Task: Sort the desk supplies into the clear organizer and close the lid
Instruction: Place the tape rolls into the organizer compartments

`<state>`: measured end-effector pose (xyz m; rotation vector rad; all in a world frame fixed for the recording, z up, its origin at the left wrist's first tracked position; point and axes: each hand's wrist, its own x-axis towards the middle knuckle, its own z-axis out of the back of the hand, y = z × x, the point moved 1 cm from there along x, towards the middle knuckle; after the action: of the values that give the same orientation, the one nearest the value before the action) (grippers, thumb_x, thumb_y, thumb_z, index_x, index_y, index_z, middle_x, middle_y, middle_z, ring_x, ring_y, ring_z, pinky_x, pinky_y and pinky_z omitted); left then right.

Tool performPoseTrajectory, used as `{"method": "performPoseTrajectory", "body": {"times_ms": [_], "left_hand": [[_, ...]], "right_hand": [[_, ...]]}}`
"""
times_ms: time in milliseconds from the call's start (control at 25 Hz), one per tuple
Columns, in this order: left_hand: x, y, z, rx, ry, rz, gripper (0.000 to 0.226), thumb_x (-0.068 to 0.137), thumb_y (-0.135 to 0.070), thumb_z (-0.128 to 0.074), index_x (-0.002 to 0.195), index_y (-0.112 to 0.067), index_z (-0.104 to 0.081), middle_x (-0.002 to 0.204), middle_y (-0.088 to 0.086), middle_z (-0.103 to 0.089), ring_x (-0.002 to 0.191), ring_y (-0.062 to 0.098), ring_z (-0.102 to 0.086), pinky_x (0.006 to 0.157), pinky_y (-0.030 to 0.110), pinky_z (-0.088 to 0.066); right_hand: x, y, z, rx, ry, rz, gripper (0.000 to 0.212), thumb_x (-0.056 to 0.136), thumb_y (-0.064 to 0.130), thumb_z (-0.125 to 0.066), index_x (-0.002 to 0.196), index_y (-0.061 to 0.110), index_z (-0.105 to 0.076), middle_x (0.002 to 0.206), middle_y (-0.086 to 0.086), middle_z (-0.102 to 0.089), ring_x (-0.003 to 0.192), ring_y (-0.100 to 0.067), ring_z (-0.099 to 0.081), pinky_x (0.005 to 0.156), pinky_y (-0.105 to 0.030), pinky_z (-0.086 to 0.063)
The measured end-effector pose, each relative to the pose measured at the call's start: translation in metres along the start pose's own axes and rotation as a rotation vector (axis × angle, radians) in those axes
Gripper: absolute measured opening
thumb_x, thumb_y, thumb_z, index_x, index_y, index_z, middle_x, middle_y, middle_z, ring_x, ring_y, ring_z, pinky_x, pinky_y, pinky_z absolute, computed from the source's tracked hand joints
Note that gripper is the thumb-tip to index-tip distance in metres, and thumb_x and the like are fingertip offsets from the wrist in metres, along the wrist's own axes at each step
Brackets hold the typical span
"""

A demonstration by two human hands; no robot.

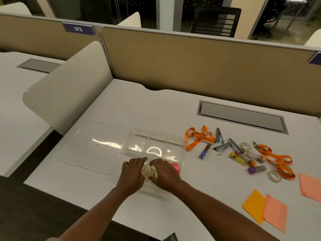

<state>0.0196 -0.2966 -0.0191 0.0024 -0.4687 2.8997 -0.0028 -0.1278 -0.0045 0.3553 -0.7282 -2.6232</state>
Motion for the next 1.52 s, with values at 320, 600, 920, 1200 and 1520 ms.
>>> {"method": "performPoseTrajectory", "body": {"times_ms": [320,600,920,1200,1520], "left_hand": [[0.024,-0.047,-0.007,-0.041,-0.032,-0.099,0.055,0.074,-0.021,-0.067,0.126,-0.020,-0.053,0.119,-0.001,-0.061,0.109,0.020,-0.057,0.087,0.035,-0.044],[0.060,-0.136,-0.032,-0.008,0.036,-0.207,0.051,0.077,-0.027,-0.064,0.127,-0.023,-0.054,0.118,0.000,-0.062,0.109,0.021,-0.058,0.091,0.038,-0.045],[0.097,-0.254,-0.074,-0.007,0.150,-0.341,0.050,0.081,-0.028,-0.065,0.130,-0.025,-0.053,0.127,0.000,-0.059,0.120,0.020,-0.053,0.098,0.039,-0.041],[0.119,-0.341,-0.118,-0.011,0.235,-0.442,0.047,0.081,-0.033,-0.063,0.126,-0.026,-0.055,0.123,0.000,-0.059,0.112,0.021,-0.055,0.090,0.037,-0.042],[0.135,-0.407,-0.149,-0.014,0.273,-0.524,0.043,0.075,-0.031,-0.064,0.116,-0.024,-0.058,0.116,0.002,-0.061,0.104,0.025,-0.059,0.079,0.039,-0.048]], "right_hand": [[-0.024,-0.048,0.038,0.046,-0.101,-0.104,0.045,0.088,0.043,-0.064,0.127,0.025,-0.054,0.132,0.002,-0.057,0.115,-0.020,-0.055,0.090,-0.033,-0.049],[-0.080,-0.126,0.085,0.045,-0.204,-0.266,0.039,0.091,0.041,-0.062,0.125,0.023,-0.056,0.132,0.003,-0.056,0.118,-0.016,-0.053,0.094,-0.028,-0.045],[-0.165,-0.240,0.124,0.064,-0.304,-0.497,0.037,0.089,0.043,-0.061,0.120,0.023,-0.057,0.126,0.001,-0.057,0.119,-0.021,-0.052,0.091,-0.037,-0.048],[-0.217,-0.332,0.154,0.006,-0.344,-0.716,0.046,0.092,0.041,-0.056,0.134,0.024,-0.049,0.137,-0.001,-0.048,0.125,-0.022,-0.047,0.095,-0.035,-0.046],[-0.220,-0.401,0.186,-0.159,-0.360,-0.784,0.045,0.090,0.014,-0.055,0.134,0.018,-0.048,0.128,-0.011,-0.049,0.107,-0.030,-0.055,0.074,-0.039,-0.053]]}}
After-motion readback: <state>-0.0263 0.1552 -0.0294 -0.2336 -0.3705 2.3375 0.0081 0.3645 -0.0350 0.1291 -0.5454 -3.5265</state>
